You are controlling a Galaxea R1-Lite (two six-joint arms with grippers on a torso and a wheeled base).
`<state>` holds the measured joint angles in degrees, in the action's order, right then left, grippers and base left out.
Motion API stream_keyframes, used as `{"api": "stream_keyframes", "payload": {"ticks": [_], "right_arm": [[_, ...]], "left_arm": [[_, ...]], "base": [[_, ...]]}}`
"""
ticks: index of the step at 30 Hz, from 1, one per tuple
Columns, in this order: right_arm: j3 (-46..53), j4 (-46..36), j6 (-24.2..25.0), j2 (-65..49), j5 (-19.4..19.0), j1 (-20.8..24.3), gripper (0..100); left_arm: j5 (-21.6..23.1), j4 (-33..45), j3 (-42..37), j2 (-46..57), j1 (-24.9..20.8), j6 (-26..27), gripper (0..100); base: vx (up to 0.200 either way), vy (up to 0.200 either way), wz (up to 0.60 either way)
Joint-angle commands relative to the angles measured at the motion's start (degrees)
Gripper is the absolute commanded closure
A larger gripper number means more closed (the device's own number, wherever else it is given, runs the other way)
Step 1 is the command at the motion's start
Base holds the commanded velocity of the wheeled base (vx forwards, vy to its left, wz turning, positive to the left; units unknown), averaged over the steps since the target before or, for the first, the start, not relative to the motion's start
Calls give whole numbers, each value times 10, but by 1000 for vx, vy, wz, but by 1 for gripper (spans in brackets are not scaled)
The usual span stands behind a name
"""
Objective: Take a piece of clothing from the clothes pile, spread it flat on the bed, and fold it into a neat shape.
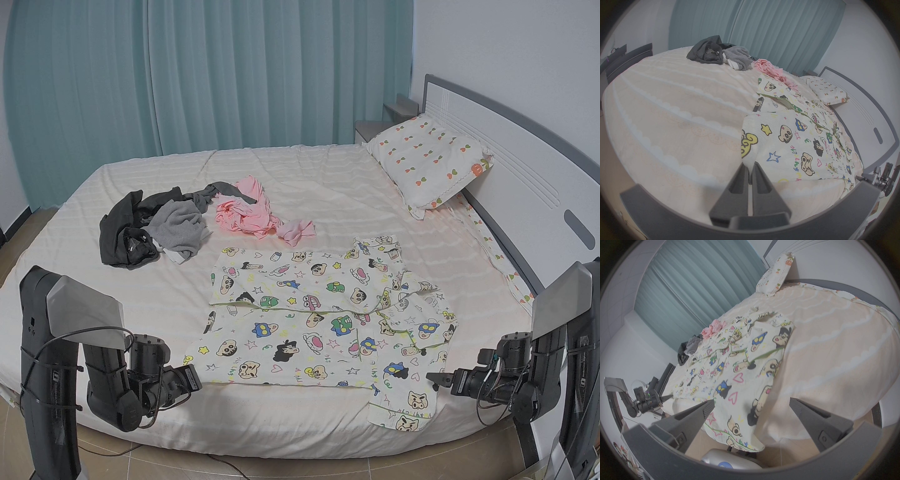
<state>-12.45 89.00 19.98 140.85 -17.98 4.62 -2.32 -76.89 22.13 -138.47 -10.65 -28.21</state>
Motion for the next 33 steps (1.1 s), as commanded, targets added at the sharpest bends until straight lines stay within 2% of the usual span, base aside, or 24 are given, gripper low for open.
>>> {"api": "stream_keyframes", "payload": {"ticks": [1, 9, 19, 20, 24, 26, 28, 32, 33], "right_arm": [[1, 5, -7, 26, -1, 10, 0], [-25, -1, -14, 32, -9, 52, 0], [-80, -41, -14, 36, -23, 58, 0], [-86, -50, -14, 37, -25, 64, 100], [-102, -93, -16, 30, -37, 75, 100], [-104, -89, -15, 27, -64, 71, 100], [-101, -78, -13, 26, -92, 58, 100], [-100, -59, -9, 29, -103, 38, 100], [-96, -54, -2, 28, -116, 26, 100]], "left_arm": [[-1, -5, -3, 6, 0, 0, 100], [-1, -5, -8, 4, 0, -1, 100], [-1, -5, -8, 3, -1, -1, 100], [-1, -5, -8, 3, -1, -1, 100], [-1, -5, -8, 3, -1, -2, 100], [-1, -5, -9, 3, -1, -3, 100], [-1, -5, -12, 3, -1, -2, 100], [-1, -5, -14, 5, -1, -1, 100], [-1, -5, -15, 8, -1, -2, 100]], "base": [[0, 0, 0], [0, 0, 0], [0, 0, 0], [0, 0, 0], [0, 0, 0], [0, 0, 0], [0, 0, 0], [0, 0, 0], [0, 0, 0]]}}
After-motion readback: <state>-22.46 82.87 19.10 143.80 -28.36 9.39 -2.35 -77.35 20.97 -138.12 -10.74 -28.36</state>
